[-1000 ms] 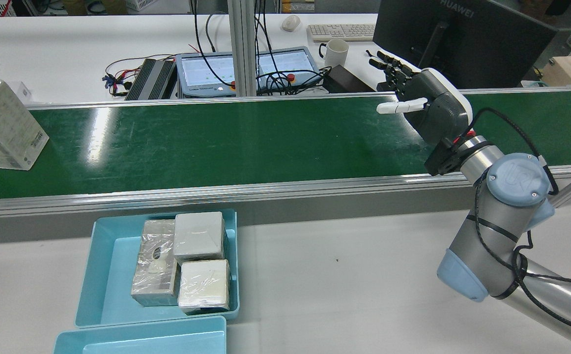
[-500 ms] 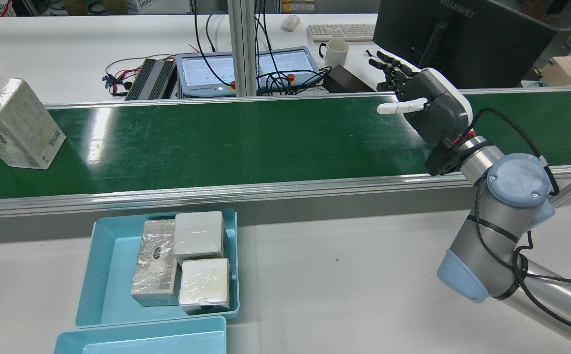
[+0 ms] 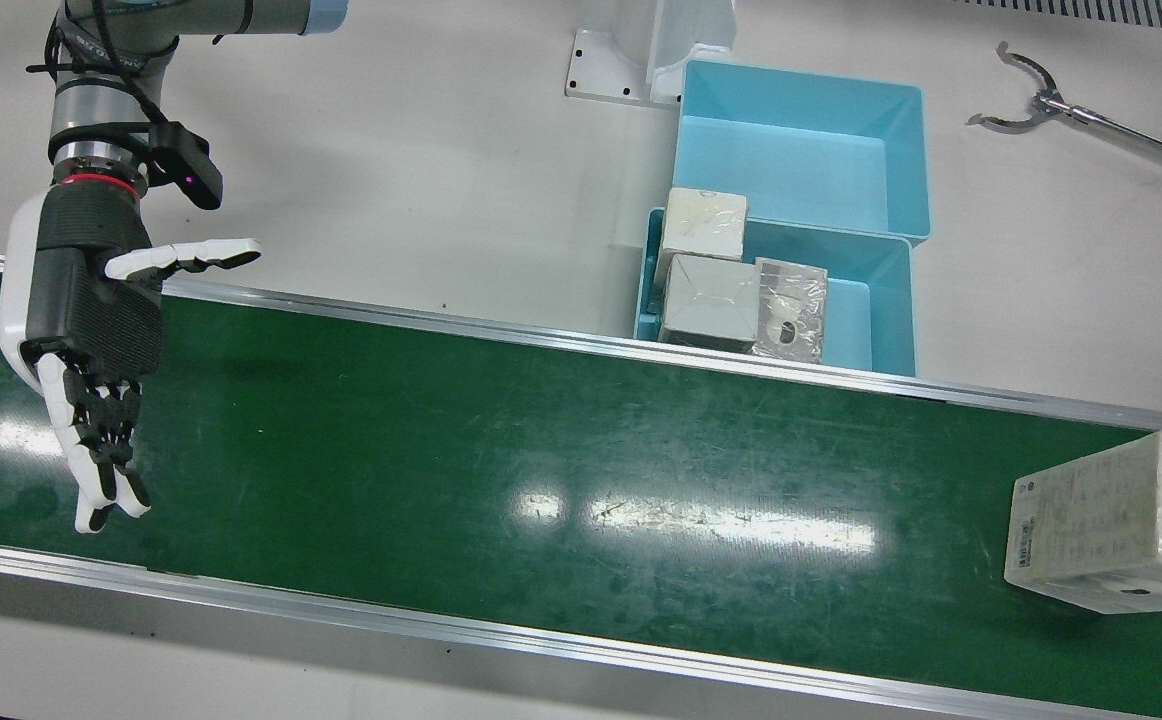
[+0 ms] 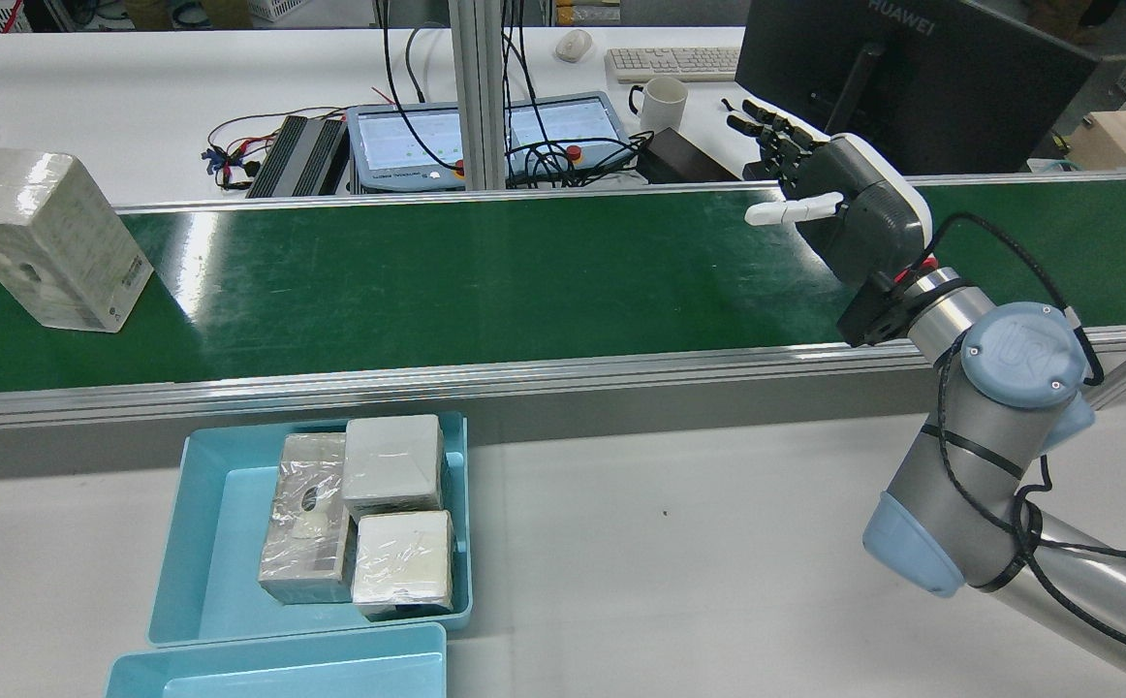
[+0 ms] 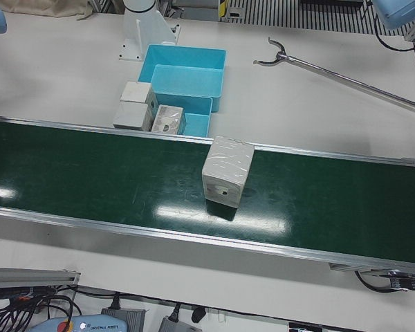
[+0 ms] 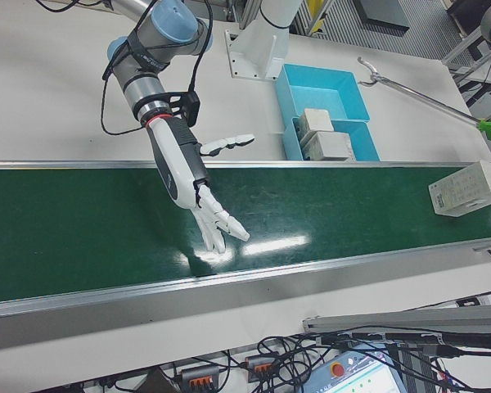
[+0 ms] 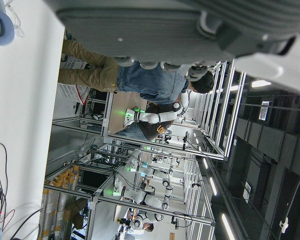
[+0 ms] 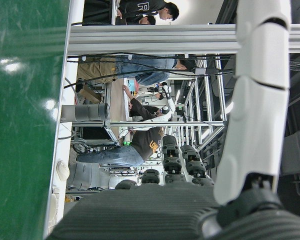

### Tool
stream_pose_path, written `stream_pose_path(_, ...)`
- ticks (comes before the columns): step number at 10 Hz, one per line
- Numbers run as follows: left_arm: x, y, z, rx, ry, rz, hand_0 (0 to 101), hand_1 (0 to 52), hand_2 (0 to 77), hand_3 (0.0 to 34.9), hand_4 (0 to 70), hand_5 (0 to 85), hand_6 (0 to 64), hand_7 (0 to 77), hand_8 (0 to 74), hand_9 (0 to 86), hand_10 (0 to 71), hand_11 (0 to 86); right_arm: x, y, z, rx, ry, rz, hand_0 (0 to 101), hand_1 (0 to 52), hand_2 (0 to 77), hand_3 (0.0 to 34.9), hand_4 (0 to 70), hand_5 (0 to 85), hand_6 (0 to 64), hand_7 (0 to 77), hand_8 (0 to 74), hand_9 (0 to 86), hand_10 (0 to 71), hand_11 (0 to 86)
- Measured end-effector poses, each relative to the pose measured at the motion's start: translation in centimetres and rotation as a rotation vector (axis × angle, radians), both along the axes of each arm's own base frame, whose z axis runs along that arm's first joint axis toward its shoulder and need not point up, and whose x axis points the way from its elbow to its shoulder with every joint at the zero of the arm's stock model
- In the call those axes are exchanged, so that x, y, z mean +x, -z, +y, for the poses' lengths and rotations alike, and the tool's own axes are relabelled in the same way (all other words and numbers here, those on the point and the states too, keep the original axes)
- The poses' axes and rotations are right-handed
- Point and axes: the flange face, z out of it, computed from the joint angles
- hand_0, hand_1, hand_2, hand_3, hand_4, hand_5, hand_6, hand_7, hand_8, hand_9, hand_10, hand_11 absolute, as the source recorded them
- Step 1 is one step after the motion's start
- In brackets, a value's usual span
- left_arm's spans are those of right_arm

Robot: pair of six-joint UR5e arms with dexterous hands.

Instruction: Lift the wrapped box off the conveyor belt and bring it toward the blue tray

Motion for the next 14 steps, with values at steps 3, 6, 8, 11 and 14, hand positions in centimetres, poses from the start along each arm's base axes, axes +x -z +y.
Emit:
stream_pose_path(3,0.0,0.0,0.0,0.0,0.0,0.0,0,0.0,1.1,0.0,0.5,1.1,0.5,0.5,0.5,0.0,0.0,0.0,-0.06,-0.06,-0.02,-0.001,0.001,0.001,47,12.5,8.2,0.0,8.7,8.2,3.3,13.1,1.6,2.7,0.0,1.1)
stream_pose_path(6,0.0,0.0,0.0,0.0,0.0,0.0,0,0.0,1.1,0.0,0.5,1.1,0.0,0.5,0.5,0.5,0.5,0.0,-0.26,-0.08,0.0,-0.001,0.003,0.001,47,12.5,8.2,0.0,8.7,8.2,3.3,13.1,1.6,2.7,0.0,1.1)
stream_pose_path(8,0.0,0.0,0.0,0.0,0.0,0.0,0,0.0,1.1,0.0,0.5,1.1,0.5,0.5,0.5,0.5,0.0,0.5,-0.3,-0.1,-0.02,-0.002,0.004,0.001,46,12.5,8.7,0.0,8.7,8.2,3.3,13.1,1.6,2.7,0.0,1.1)
stream_pose_path(11,0.0,0.0,0.0,0.0,0.0,0.0,0,0.0,0.5,0.0,0.5,1.1,0.5,0.5,0.5,0.5,0.5,0.5,-0.23,-0.1,0.0,-0.001,0.003,0.001,47,12.5,8.7,0.0,8.7,8.2,3.3,13.1,1.6,2.7,0.0,1.1)
stream_pose_path(14,0.0,0.0,0.0,0.0,0.0,0.0,0,0.0,1.1,0.0,0.5,1.1,0.5,0.5,0.5,0.0,0.5,0.5,-0.19,-0.02,0.04,0.0,0.003,0.0,47,12.0,8.7,0.0,7.6,8.2,3.3,13.1,1.6,3.3,0.0,1.1)
